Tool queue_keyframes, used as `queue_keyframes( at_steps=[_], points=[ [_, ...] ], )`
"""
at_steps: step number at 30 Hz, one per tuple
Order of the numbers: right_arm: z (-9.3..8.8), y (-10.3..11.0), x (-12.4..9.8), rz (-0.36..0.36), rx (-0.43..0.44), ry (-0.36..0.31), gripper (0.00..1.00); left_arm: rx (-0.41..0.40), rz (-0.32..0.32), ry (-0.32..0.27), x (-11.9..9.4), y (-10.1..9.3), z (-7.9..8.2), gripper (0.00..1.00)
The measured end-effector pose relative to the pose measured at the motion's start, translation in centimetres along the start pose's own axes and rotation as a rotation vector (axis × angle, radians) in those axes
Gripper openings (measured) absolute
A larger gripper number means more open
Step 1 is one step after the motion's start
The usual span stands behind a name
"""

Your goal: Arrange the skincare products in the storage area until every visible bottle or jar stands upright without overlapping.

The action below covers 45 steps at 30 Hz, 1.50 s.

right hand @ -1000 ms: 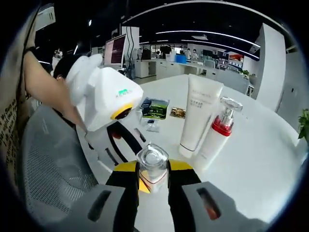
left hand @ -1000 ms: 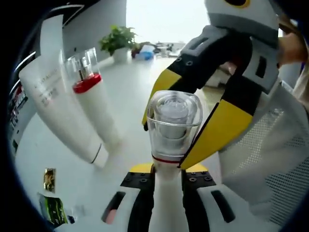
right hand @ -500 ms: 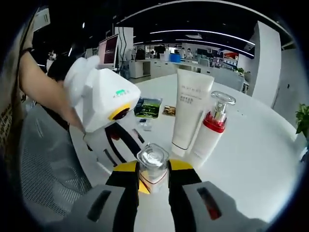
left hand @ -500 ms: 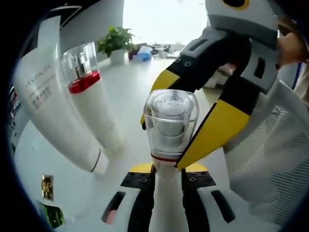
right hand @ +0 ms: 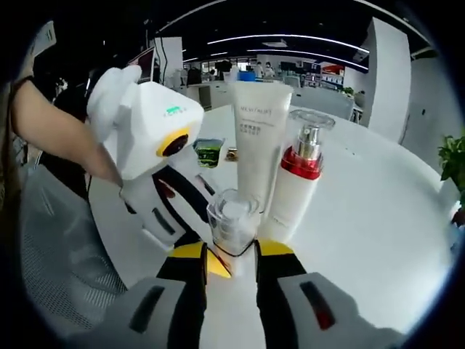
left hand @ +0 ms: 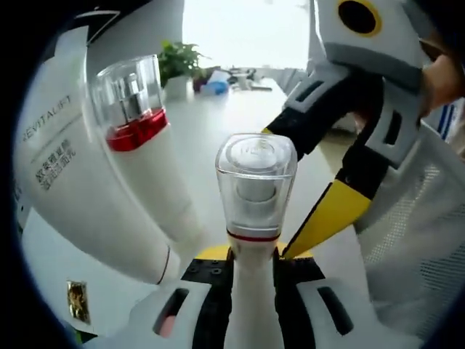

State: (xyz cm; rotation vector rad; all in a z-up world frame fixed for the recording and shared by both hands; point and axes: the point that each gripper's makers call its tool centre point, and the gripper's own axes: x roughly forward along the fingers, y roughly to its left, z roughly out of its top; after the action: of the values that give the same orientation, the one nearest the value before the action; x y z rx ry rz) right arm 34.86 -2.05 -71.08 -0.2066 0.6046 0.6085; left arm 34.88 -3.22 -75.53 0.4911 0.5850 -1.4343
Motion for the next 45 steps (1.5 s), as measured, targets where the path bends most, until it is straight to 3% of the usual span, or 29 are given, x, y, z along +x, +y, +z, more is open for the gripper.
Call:
queue_keyframes(
  at_steps=[10, 23, 28, 32, 38, 45],
  points=[
    [0.3, -1.8, 1.0, -0.035, 0.038, -0.022, 0.23, 0.021, -0.009, -0.003, 1.0, 1.0, 0.7, 0.17],
    [0.3, -2.5, 1.4, -0.061, 0.058, -0.033, 0.23, 0.034, -0.019, 0.004, 1.3, 1.6, 0.9, 0.17],
    [0.1, -2.4, 1.5, -0.062, 0.061, -0.023, 0.22, 0.02, -0.013, 0.04, 1.4, 1.7, 0.3, 0.17],
    [-0.1, -2.3, 1.6, -0.064, 0.056, -0.013, 0.22, 0.006, -0.024, 0.062, 1.3, 1.2, -0.5, 0.26],
    [-0.4, -2.3, 1.6, -0.068, 0.06, -0.005, 0.22, -0.002, -0.013, 0.069, 0.9, 1.0, -0.8, 0.3],
    [-0.6, -2.1, 1.6, -0.071, 0.072, 0.007, 0.25, 0.01, 0.011, 0.049, 0.9, 1.5, -0.3, 0.22]
  ],
)
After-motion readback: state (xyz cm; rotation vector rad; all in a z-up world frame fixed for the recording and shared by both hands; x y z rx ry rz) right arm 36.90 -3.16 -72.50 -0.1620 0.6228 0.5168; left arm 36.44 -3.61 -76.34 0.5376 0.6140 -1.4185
